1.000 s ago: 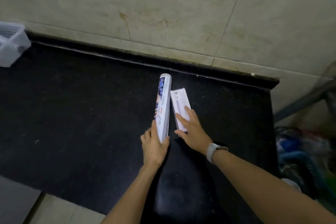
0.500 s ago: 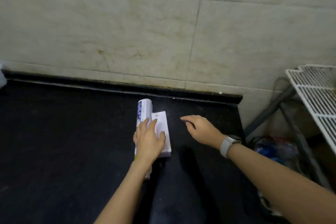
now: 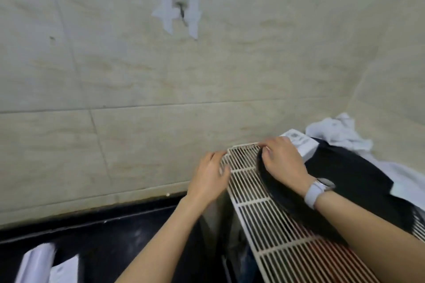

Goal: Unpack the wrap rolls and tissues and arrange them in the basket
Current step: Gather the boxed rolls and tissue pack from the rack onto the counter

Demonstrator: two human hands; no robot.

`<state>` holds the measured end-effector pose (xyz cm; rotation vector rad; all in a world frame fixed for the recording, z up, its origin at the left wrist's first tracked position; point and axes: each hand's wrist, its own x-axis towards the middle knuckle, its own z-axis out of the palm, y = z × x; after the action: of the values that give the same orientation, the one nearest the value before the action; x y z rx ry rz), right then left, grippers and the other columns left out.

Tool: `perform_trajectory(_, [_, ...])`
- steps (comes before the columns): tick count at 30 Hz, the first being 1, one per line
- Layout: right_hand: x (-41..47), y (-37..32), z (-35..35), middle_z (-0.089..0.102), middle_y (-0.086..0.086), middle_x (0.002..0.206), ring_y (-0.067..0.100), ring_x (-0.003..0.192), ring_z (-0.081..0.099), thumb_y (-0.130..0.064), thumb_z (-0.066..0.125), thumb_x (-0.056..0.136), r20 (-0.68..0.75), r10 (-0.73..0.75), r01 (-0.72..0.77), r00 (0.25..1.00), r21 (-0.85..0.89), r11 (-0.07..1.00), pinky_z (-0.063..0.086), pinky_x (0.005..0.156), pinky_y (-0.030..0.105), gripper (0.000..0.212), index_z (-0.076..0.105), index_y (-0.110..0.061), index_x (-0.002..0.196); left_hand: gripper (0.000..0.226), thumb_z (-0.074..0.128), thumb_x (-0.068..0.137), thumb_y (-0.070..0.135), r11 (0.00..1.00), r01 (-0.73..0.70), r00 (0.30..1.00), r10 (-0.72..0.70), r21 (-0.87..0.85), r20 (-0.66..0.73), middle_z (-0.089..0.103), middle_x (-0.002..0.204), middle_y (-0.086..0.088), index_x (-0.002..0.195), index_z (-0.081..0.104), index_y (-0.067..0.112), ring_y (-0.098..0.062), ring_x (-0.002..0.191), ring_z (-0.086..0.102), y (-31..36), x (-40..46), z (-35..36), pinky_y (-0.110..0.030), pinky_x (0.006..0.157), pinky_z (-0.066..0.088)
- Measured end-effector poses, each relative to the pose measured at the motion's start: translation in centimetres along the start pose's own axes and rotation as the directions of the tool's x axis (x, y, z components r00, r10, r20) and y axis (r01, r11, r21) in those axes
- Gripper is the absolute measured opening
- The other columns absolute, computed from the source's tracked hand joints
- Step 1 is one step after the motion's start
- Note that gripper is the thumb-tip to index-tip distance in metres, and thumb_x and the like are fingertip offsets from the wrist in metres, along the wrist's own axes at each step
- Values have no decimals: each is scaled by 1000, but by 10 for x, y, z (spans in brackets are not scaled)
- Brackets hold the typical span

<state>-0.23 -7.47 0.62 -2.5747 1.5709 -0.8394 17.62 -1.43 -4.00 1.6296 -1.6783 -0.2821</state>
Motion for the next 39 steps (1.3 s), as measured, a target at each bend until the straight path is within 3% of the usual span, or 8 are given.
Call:
perform_trajectory(3, [16,53,-8,42,12,138,33,130,29,-34,41,90,94,105,-79,990,-245,966,32,100,50,39,46,-26,128,53,40,93,37,995,1,981,-20,100,194,30,150,-7,141,29,17,-23,139,24,27,25,45,-45,114,23])
perform_trajectory(8, [38,91,8,3,2,157,30,143,-4,-54,24,91,451,242,-116,859,-289,950,9,109,61,50,15,-45,138,62,34,91,46,962,44,924,-142,269,355,21,154,-2,144,14,22,-21,140,18,42,29,95,-54,111,15])
perform_trajectory(13, [34,115,-3,14,0,155,26,142,7,-57,26,88,479,79,35,875,-224,974,18,107,64,49,19,-46,135,58,32,91,40,957,64,958,-138,283,253,43,141,-3,144,15,25,-21,132,33,41,20,107,-49,111,17])
perform_trajectory(24, [45,94,-4,26,0,147,33,137,12,-43,36,88,567,93,47,819,-228,973,19,101,68,37,36,-34,124,57,33,92,37,955,94,965,-157,282,210,44,139,-2,145,16,24,-18,132,33,44,19,109,-45,112,16])
perform_trajectory(29, [29,95,-26,49,3,96,30,103,45,-47,41,86,521,-156,281,839,-170,944,38,87,48,34,51,-16,76,56,33,93,37,962,89,970,-142,259,195,40,143,0,145,17,23,-16,135,29,42,18,110,-44,113,14])
perform_trajectory(31, [16,109,-25,50,7,104,31,102,45,-44,50,84,402,-205,312,892,-219,925,39,82,42,30,52,-14,86,55,32,93,37,966,83,975,-129,243,179,36,146,1,144,18,23,-15,137,26,41,17,111,-44,114,12])
perform_trajectory(35, [-6,150,-22,29,8,142,31,128,31,-50,62,72,325,44,31,945,-223,974,31,103,47,72,30,-28,133,55,29,94,38,962,93,975,-141,258,174,23,154,-1,145,16,23,-18,142,14,39,15,113,-42,115,7])
perform_trajectory(39, [-6,175,-29,8,3,154,33,137,15,-58,65,65,494,241,-175,835,-177,968,24,108,53,96,4,-47,139,55,28,94,40,958,108,973,-157,267,171,19,155,-2,145,14,24,-20,143,9,40,15,113,-42,115,7])
